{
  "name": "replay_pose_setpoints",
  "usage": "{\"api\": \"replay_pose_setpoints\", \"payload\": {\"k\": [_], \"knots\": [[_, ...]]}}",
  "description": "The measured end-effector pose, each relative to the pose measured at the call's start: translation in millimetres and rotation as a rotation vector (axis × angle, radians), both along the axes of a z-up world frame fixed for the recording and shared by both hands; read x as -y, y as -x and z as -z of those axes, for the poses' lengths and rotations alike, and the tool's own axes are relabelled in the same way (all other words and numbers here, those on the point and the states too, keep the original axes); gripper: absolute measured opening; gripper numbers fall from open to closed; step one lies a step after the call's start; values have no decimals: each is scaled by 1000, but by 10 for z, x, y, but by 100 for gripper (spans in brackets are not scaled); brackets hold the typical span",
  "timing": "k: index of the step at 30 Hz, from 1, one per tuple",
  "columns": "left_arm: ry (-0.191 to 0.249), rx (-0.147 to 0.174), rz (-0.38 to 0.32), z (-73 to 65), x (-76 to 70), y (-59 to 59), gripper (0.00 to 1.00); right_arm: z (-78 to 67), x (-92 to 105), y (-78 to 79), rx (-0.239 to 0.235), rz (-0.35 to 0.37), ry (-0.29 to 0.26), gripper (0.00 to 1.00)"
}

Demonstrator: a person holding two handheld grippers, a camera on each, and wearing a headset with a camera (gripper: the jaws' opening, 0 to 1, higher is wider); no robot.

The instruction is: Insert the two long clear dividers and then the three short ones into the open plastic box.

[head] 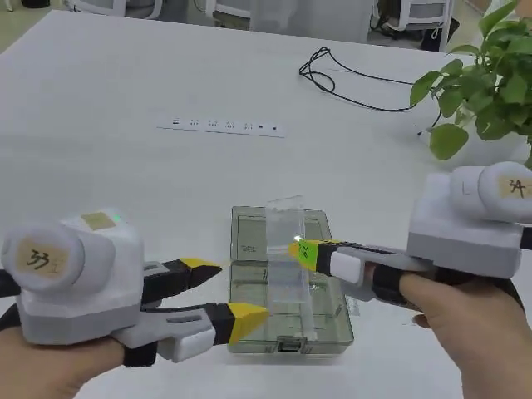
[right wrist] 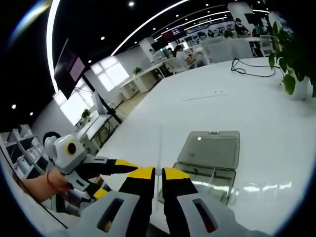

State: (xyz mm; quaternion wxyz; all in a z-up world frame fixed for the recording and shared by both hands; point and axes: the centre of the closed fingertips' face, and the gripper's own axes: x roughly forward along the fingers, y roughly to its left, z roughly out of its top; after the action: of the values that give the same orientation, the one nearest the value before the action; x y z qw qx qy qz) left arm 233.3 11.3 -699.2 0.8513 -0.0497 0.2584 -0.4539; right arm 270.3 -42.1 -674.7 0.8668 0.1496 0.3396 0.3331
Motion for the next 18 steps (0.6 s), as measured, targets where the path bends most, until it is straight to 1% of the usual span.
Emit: {"api": "replay_pose_setpoints", "payload": {"k": [3, 6, 8, 10, 14, 18], "knots": [[-11, 23, 19, 8, -25, 11, 58, 7, -4, -15, -7, 4, 15, 7], [-32, 44, 48, 24, -39, 38, 64, 45, 44, -61, -8, 13, 49, 7], [-50, 47, 65, 51, -51, 54, 69, 75, 50, -75, -21, 18, 63, 7], [-66, 67, 80, 65, -63, 55, 73, 100, 50, -76, -39, 22, 70, 7], [-73, 81, 103, 81, -87, 72, 80, 146, 51, -94, -60, 30, 101, 7], [-76, 94, 124, 110, -123, 94, 87, 191, 53, -111, -96, 44, 126, 7]]}}
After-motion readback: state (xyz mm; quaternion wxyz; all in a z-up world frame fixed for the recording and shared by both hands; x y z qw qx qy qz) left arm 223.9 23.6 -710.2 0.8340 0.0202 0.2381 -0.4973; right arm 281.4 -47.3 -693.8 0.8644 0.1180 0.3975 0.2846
